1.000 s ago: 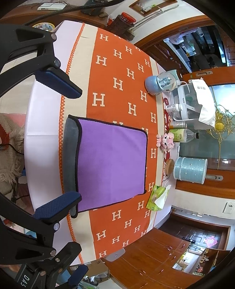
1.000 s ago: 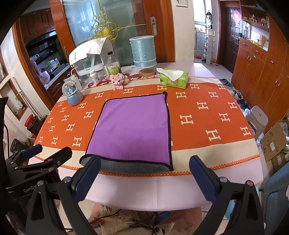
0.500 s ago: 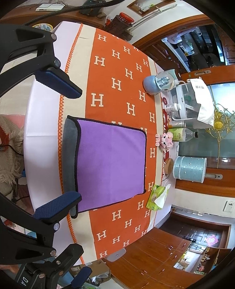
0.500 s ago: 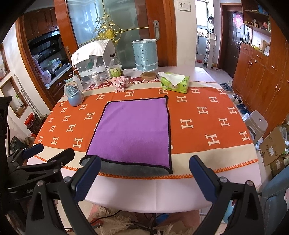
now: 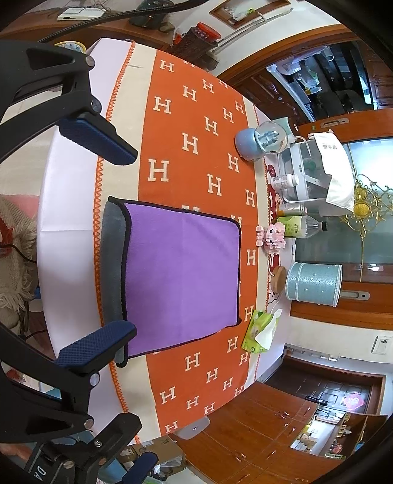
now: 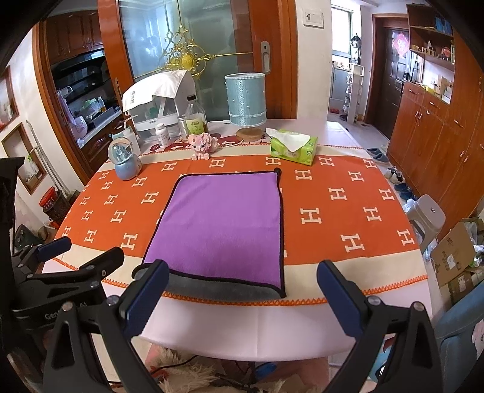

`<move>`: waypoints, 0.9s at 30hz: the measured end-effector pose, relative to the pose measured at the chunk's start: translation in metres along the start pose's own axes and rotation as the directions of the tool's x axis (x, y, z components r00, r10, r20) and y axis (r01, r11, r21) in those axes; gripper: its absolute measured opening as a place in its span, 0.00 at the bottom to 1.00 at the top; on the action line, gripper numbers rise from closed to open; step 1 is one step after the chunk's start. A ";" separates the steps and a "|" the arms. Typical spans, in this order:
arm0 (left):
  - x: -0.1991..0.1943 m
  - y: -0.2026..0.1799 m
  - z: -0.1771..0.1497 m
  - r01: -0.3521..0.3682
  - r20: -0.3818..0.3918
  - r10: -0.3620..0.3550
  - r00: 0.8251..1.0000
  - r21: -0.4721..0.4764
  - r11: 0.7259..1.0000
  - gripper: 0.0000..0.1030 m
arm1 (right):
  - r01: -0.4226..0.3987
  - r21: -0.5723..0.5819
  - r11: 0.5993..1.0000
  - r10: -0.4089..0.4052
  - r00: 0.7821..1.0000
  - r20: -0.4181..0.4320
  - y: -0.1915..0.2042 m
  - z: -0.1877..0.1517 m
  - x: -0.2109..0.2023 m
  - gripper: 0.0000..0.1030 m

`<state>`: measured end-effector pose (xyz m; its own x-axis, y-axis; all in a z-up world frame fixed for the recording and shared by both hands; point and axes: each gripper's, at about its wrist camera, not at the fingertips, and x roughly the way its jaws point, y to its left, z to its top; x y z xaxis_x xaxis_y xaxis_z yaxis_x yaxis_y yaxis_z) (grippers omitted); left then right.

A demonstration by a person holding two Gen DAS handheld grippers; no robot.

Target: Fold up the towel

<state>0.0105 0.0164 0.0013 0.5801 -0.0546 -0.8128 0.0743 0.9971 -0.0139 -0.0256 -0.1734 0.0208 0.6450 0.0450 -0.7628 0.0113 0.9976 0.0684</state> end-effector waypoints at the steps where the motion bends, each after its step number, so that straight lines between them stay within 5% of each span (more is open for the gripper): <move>1: -0.001 0.000 0.000 0.000 0.002 0.000 1.000 0.000 1.000 0.99 | 0.002 0.000 1.000 -0.002 1.000 0.004 0.000 0.000 -0.001 0.96; 27: 0.004 0.003 0.005 0.000 0.047 0.000 0.999 0.011 1.000 0.99 | -0.020 -0.003 1.000 0.020 1.000 0.008 0.000 0.001 0.006 0.96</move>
<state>0.0172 0.0186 0.0012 0.6173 -0.0571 -0.7847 0.0834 0.9965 -0.0069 -0.0212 -0.1735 0.0172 0.6509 0.0644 -0.7564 -0.0038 0.9967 0.0815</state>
